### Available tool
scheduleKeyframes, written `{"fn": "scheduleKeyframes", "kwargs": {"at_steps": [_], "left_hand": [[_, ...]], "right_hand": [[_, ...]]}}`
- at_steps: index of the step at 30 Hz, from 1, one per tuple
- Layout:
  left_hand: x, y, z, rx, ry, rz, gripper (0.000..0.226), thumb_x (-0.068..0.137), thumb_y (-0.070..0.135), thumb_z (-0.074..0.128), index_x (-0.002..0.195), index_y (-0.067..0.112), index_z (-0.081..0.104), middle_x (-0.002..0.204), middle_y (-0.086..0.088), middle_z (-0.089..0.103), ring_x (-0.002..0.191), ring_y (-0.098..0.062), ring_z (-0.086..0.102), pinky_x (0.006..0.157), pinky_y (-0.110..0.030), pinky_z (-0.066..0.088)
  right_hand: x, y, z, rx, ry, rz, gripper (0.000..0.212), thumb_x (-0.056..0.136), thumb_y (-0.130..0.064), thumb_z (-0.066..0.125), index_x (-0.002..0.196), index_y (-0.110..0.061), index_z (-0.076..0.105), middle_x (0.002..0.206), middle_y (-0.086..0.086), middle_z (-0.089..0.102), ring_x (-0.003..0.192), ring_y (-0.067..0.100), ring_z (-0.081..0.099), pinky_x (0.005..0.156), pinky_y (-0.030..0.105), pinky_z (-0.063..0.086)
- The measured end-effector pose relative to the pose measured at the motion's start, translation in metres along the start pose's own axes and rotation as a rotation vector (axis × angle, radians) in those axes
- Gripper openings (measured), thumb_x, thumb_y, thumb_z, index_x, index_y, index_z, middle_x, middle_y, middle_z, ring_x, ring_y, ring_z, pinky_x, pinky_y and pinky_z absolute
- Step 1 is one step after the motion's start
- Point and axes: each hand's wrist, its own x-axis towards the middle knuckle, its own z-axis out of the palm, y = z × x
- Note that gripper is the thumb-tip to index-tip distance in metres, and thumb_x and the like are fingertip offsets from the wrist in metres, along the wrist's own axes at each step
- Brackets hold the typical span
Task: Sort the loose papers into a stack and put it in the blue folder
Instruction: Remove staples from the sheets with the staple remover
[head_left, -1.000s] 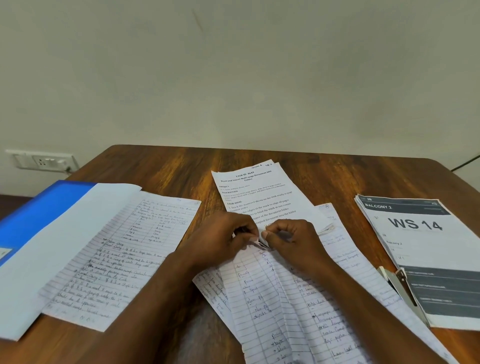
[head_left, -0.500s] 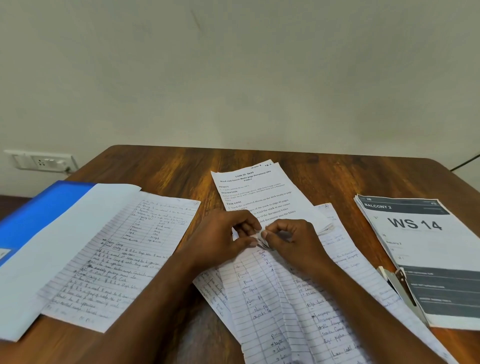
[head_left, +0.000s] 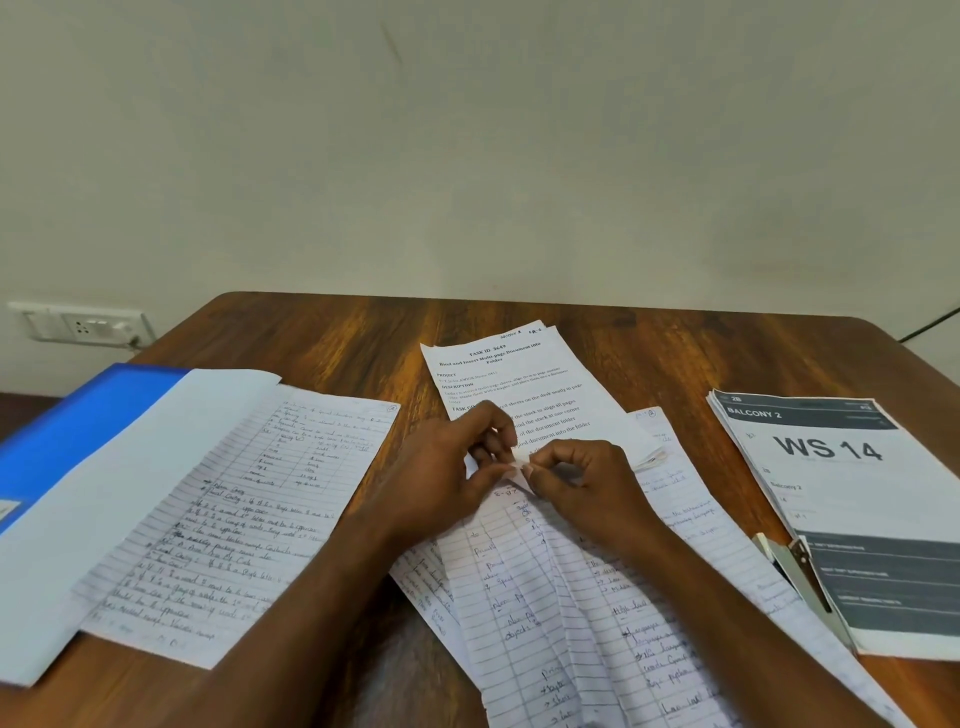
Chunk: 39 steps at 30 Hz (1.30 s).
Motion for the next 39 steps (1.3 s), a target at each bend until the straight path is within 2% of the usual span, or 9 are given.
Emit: {"fn": "scheduleKeyframes", "kwargs": {"at_steps": [6, 12, 16, 31, 35, 39], "left_hand": [[0.001, -0.001, 0.003, 0.014, 0.008, 0.046, 0.025, 0.090, 0.012, 0.080, 0.103, 0.023, 0.063, 0.092, 0.017, 0.067, 0.086, -0.006, 0.066, 0.068, -0.009, 0.044], [0.002, -0.007, 0.005, -0.006, -0.002, 0.056, 0.017, 0.091, 0.007, 0.078, 0.101, 0.019, 0.074, 0.095, 0.014, 0.073, 0.089, -0.007, 0.069, 0.071, -0.009, 0.047], [0.002, -0.009, 0.006, -0.001, -0.007, 0.069, 0.018, 0.087, 0.012, 0.083, 0.103, 0.019, 0.079, 0.096, 0.014, 0.075, 0.090, -0.001, 0.069, 0.072, -0.010, 0.051], [0.003, -0.011, 0.008, 0.072, -0.065, 0.072, 0.013, 0.087, 0.016, 0.082, 0.095, 0.024, 0.076, 0.089, 0.016, 0.070, 0.085, -0.007, 0.066, 0.068, -0.013, 0.048], [0.003, -0.013, 0.008, 0.082, -0.080, 0.065, 0.012, 0.087, 0.018, 0.080, 0.094, 0.026, 0.074, 0.089, 0.016, 0.069, 0.084, -0.008, 0.065, 0.068, -0.021, 0.053], [0.003, -0.012, 0.008, 0.070, -0.081, 0.056, 0.014, 0.087, 0.015, 0.080, 0.092, 0.025, 0.073, 0.088, 0.015, 0.069, 0.085, -0.011, 0.065, 0.067, -0.019, 0.051]], "right_hand": [[-0.002, -0.002, 0.000, -0.003, 0.013, -0.019, 0.009, 0.088, -0.015, 0.083, 0.081, -0.020, 0.080, 0.083, -0.008, 0.078, 0.085, 0.008, 0.074, 0.084, 0.009, 0.050], [-0.003, -0.002, -0.001, -0.012, -0.005, -0.036, 0.010, 0.084, -0.018, 0.087, 0.083, -0.025, 0.079, 0.085, -0.013, 0.079, 0.089, 0.008, 0.075, 0.096, 0.030, 0.057], [-0.002, 0.000, 0.000, -0.035, 0.000, -0.020, 0.011, 0.082, -0.018, 0.088, 0.084, -0.023, 0.079, 0.085, -0.013, 0.079, 0.089, 0.006, 0.075, 0.098, 0.037, 0.059], [-0.002, 0.002, 0.001, -0.065, 0.022, -0.006, 0.013, 0.079, -0.016, 0.090, 0.083, -0.019, 0.078, 0.087, -0.011, 0.078, 0.090, 0.005, 0.074, 0.094, 0.032, 0.059], [-0.002, 0.003, 0.001, -0.074, 0.029, -0.005, 0.015, 0.078, -0.016, 0.091, 0.080, -0.023, 0.078, 0.086, -0.014, 0.078, 0.090, 0.003, 0.074, 0.093, 0.031, 0.060], [-0.002, 0.002, 0.002, -0.080, 0.033, -0.007, 0.018, 0.078, -0.017, 0.091, 0.079, -0.027, 0.077, 0.087, -0.015, 0.077, 0.089, 0.002, 0.074, 0.092, 0.031, 0.060]]}}
